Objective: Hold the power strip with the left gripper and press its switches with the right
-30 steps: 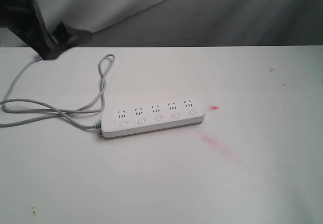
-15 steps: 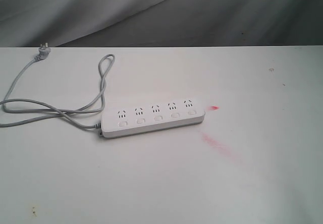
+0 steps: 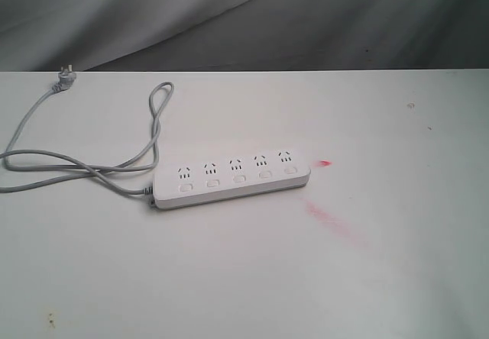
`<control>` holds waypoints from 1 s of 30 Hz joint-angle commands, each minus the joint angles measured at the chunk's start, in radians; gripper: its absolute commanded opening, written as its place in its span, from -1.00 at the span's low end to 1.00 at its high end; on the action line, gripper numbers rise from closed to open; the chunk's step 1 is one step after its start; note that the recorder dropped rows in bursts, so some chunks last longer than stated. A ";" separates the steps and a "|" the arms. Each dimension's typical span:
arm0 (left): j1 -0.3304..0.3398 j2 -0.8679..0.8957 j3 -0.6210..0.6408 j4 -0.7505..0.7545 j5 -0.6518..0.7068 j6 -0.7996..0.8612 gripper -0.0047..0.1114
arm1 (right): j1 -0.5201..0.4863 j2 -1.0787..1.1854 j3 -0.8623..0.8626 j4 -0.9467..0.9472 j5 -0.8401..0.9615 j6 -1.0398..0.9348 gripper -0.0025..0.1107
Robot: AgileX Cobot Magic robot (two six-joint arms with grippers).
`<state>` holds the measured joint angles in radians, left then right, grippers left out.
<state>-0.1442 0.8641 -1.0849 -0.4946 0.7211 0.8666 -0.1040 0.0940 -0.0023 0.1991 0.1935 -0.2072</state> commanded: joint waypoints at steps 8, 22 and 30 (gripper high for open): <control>-0.007 -0.353 0.341 0.480 -0.125 -0.643 -0.91 | -0.006 -0.004 0.002 -0.013 -0.002 0.005 -0.96; -0.007 -0.807 1.013 0.642 -0.414 -1.052 -0.91 | -0.006 -0.004 0.002 -0.013 -0.002 0.005 -0.96; -0.007 -0.864 1.085 0.664 -0.435 -1.046 -0.91 | -0.006 -0.004 0.002 -0.013 -0.002 0.005 -0.96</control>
<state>-0.1442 0.0048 -0.0042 0.1627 0.3039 -0.1697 -0.1040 0.0940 -0.0023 0.1991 0.1935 -0.2072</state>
